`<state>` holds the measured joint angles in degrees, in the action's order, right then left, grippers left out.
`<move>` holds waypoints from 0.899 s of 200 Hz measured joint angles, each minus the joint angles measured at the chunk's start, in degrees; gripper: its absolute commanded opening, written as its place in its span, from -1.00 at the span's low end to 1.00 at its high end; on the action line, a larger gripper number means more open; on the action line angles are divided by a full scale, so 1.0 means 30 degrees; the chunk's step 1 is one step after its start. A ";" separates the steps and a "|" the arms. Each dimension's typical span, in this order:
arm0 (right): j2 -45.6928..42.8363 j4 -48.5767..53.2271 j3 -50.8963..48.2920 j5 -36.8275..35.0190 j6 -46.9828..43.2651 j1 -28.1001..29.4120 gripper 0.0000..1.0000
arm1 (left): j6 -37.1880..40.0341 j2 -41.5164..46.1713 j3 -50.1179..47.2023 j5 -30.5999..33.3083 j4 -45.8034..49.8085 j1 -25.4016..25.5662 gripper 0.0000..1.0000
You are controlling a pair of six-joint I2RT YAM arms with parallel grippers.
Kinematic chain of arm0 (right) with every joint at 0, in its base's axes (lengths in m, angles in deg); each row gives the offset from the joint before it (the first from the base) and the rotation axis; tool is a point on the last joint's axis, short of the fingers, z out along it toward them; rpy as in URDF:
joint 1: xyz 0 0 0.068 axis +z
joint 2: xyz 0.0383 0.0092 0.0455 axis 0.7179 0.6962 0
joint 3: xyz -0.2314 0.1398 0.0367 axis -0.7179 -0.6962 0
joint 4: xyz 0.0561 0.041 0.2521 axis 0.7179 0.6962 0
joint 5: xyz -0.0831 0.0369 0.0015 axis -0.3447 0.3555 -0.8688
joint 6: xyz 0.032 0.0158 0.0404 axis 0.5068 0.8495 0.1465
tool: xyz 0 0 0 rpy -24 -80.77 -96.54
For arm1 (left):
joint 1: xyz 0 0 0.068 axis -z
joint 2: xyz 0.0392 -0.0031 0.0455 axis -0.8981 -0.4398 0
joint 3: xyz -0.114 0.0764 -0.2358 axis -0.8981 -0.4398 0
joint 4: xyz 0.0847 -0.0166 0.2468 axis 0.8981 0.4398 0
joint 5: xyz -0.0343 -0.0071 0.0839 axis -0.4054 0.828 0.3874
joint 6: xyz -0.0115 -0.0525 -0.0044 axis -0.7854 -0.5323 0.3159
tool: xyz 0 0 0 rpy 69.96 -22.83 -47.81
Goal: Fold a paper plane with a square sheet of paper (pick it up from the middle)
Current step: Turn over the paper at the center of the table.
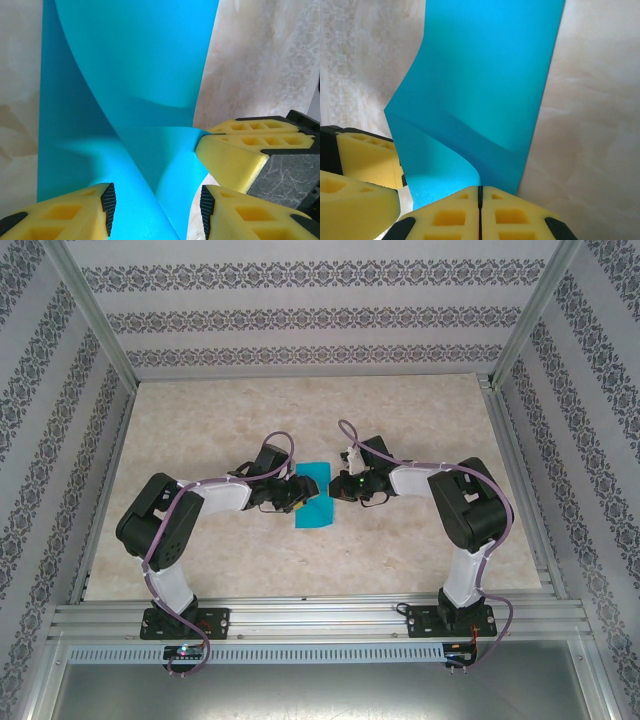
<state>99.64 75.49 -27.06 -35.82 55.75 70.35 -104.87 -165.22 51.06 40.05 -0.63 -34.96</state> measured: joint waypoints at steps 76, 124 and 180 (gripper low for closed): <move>-0.0015 -0.0124 -0.0138 0.0007 0.0313 0.0000 -0.65 | -0.0124 -0.0619 0.0277 -0.0248 -0.0714 0.0000 -0.37; -0.2069 0.0328 -0.0969 -0.0561 0.1195 -0.0692 -0.02 | -0.0022 -0.1086 0.0401 -0.0539 -0.0860 0.0000 -0.63; -0.7796 0.2186 -0.1982 -0.3512 0.1086 -0.1464 0.64 | 0.1654 -0.1107 0.1282 -0.0503 -0.0022 0.0000 -0.87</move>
<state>76.25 82.05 -33.01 -46.35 59.00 65.96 -99.91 -168.55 54.91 38.54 -0.69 -34.96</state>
